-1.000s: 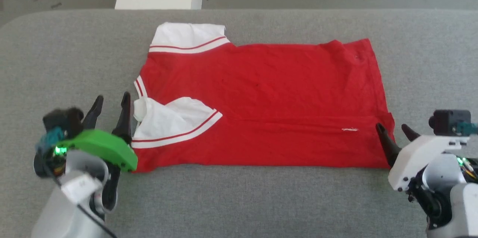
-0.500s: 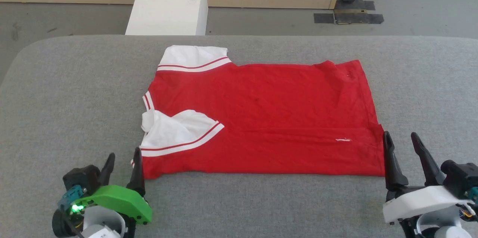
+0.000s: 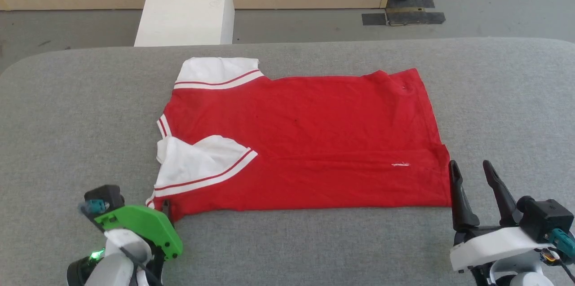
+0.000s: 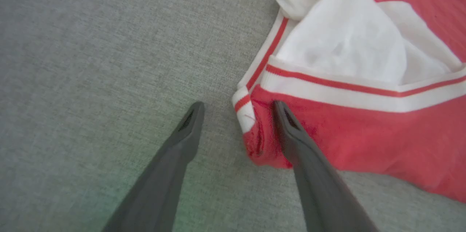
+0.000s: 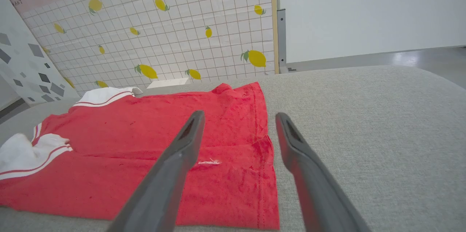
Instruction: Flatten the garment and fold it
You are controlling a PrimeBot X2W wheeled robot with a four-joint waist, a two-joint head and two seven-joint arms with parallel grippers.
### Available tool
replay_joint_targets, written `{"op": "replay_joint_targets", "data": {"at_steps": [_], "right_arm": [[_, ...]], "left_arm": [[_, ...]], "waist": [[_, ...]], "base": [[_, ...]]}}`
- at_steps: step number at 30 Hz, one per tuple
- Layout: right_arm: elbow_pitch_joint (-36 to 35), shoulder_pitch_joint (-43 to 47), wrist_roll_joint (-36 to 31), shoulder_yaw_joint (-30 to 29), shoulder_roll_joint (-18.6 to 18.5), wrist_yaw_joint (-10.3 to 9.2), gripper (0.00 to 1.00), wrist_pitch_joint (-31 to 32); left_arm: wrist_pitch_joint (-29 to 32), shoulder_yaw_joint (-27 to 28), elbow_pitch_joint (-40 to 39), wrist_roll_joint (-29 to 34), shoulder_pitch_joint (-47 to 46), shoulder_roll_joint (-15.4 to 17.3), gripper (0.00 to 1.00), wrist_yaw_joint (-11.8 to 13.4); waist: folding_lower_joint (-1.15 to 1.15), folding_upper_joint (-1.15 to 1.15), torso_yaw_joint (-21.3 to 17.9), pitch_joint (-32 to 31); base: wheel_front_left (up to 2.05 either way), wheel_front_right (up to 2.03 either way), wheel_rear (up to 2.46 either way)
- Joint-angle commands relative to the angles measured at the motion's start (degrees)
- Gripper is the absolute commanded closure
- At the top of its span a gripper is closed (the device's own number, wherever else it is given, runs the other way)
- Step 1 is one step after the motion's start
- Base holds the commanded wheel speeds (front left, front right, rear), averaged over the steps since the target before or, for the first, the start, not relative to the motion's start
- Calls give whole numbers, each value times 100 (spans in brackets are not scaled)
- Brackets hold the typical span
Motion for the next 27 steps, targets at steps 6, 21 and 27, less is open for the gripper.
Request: {"op": "replay_joint_targets", "data": {"at_steps": [6,21,27], "right_arm": [[84,-101,-256,-72,12,-9,0,48],[863,-983,-476,-614,12,-9,0,4186],[674,-1116,-538,-628,12,-9,100,5511]], "left_arm": [[587,-144,-172,-189,22,20,100,-41],[329,-245,-490,-131,-29,25,100,-173],[133,-283,-493,-79,-89,25,100,-263]], "waist": [[0,0,-59,-17],[0,0,131,180],[0,0,222,257]], "base": [[0,0,0],[0,0,0],[0,0,0]]}}
